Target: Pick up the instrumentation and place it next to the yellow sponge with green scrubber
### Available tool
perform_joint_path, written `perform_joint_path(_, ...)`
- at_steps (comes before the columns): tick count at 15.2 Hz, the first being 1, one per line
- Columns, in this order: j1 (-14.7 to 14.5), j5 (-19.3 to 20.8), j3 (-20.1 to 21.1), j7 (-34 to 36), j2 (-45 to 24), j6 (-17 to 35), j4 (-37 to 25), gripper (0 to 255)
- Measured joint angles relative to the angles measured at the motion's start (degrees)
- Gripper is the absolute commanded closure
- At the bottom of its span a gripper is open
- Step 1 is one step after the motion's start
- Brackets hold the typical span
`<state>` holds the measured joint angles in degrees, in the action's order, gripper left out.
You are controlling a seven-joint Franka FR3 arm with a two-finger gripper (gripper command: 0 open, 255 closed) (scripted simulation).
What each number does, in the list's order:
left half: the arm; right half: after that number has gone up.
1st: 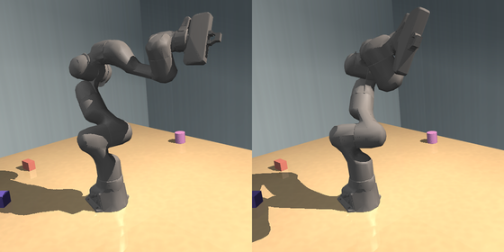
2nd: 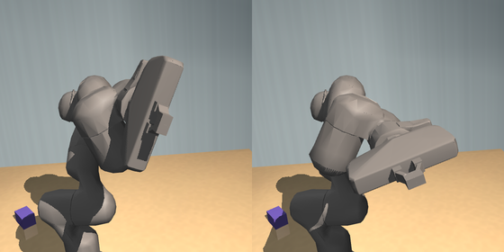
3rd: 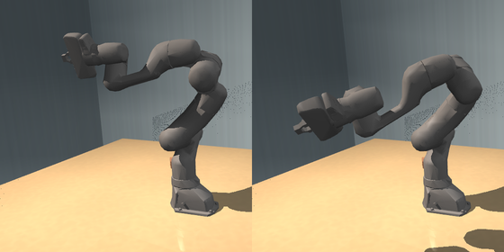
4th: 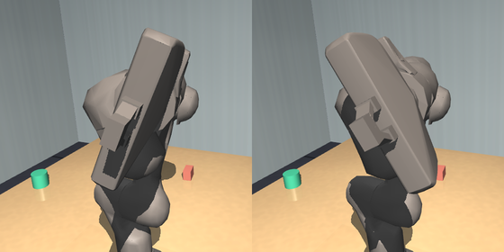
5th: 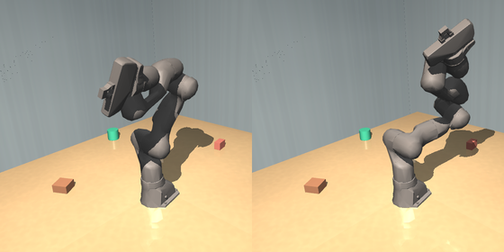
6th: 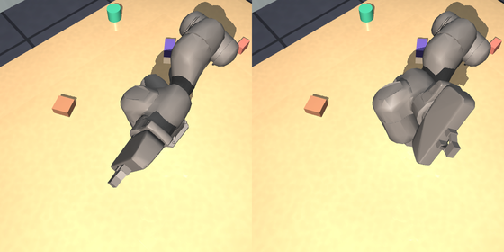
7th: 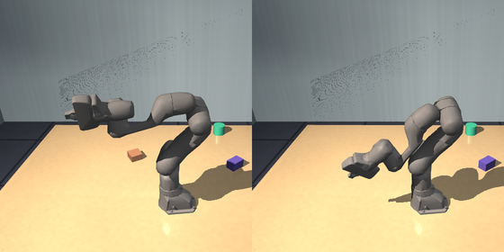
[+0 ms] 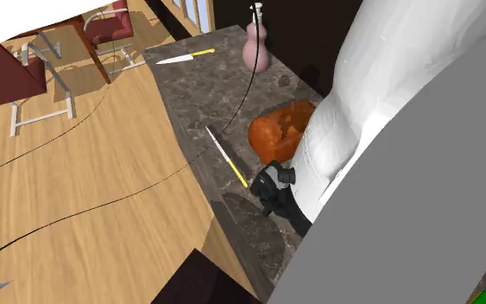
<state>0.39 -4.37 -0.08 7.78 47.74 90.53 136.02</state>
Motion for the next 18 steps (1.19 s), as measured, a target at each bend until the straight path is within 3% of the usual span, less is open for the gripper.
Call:
perform_joint_path(4, -1.5, -0.2, 0.6, -2.1, -3.2, 3.1, 0.2, 0)
perform_joint_path(18, -9.3, 0.3, 3.4, -17.9, -30.1, 23.7, -4.9, 0)
